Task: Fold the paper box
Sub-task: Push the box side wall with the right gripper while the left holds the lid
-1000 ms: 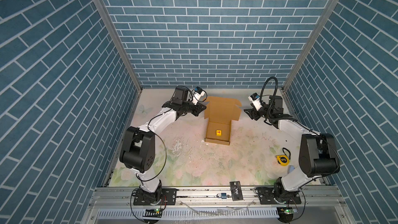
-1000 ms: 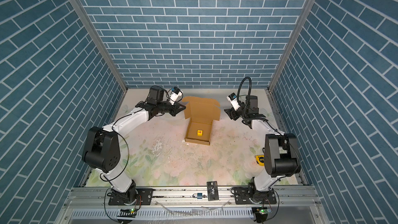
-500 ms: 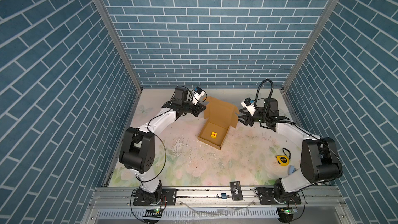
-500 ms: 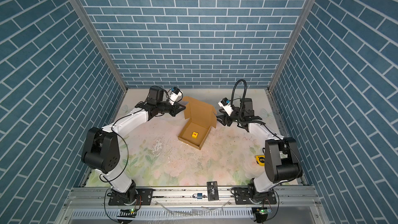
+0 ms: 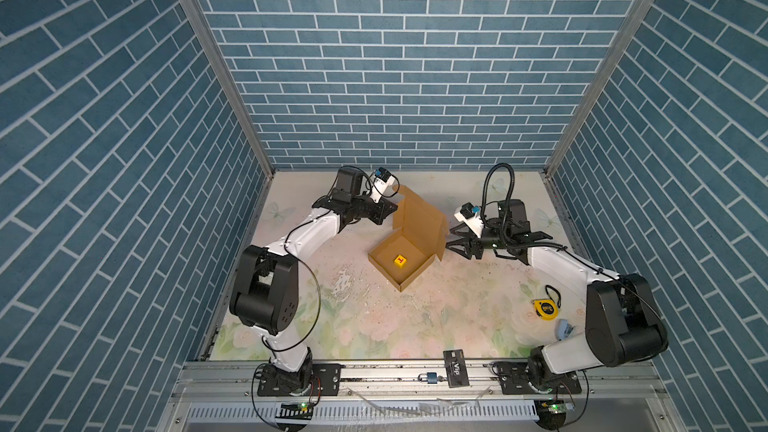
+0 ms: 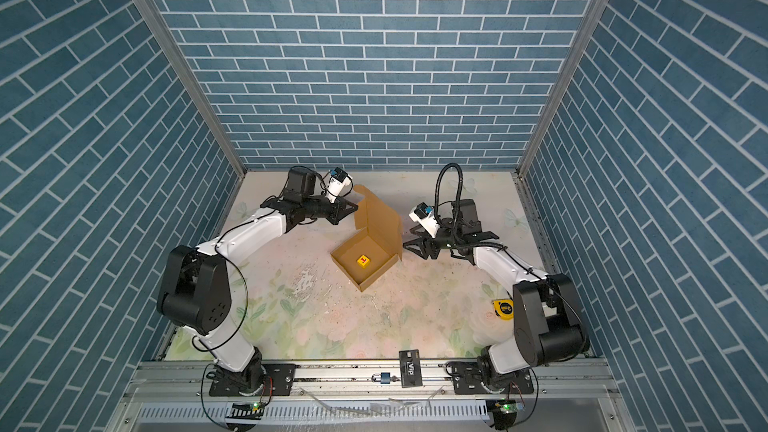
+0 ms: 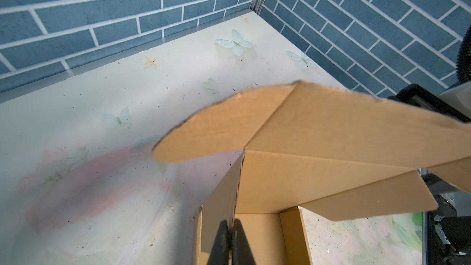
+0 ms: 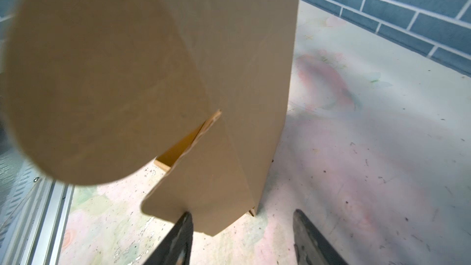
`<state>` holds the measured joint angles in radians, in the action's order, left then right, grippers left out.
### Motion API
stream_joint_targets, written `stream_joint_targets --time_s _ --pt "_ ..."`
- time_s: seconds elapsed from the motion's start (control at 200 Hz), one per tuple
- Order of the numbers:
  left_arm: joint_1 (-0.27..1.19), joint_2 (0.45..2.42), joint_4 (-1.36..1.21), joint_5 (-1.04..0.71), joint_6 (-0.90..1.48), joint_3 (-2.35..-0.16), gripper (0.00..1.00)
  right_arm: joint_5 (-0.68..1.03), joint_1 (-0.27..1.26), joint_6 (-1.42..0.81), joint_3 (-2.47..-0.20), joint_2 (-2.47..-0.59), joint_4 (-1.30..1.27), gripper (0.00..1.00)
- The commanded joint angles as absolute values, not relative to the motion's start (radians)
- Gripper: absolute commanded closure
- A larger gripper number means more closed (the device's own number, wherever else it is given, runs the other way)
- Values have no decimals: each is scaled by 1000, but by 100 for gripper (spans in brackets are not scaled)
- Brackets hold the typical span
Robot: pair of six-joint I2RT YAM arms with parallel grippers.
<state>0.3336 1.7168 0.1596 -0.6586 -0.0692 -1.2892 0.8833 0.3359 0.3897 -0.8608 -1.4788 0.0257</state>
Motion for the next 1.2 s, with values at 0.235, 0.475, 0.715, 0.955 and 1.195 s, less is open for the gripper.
stream_joint_targets --time_s 0.235,0.475,0.715,0.955,1.195 --pt "365 1712 167 -663 -75 -1287 93 837 422 334 -877 -1521 -104 40" --pt "364 1706 165 -662 -67 -1271 93 767 475 269 -848 -1533 -234 42" --pt "364 1692 158 -660 -63 -1237 93 727 533 265 -826 -1541 -264 44" --pt "363 1687 167 -638 -70 -1236 93 748 555 268 -766 -1475 -235 38" --pt "365 1682 165 -643 -65 -1233 93 653 622 204 -742 -1460 -347 36"
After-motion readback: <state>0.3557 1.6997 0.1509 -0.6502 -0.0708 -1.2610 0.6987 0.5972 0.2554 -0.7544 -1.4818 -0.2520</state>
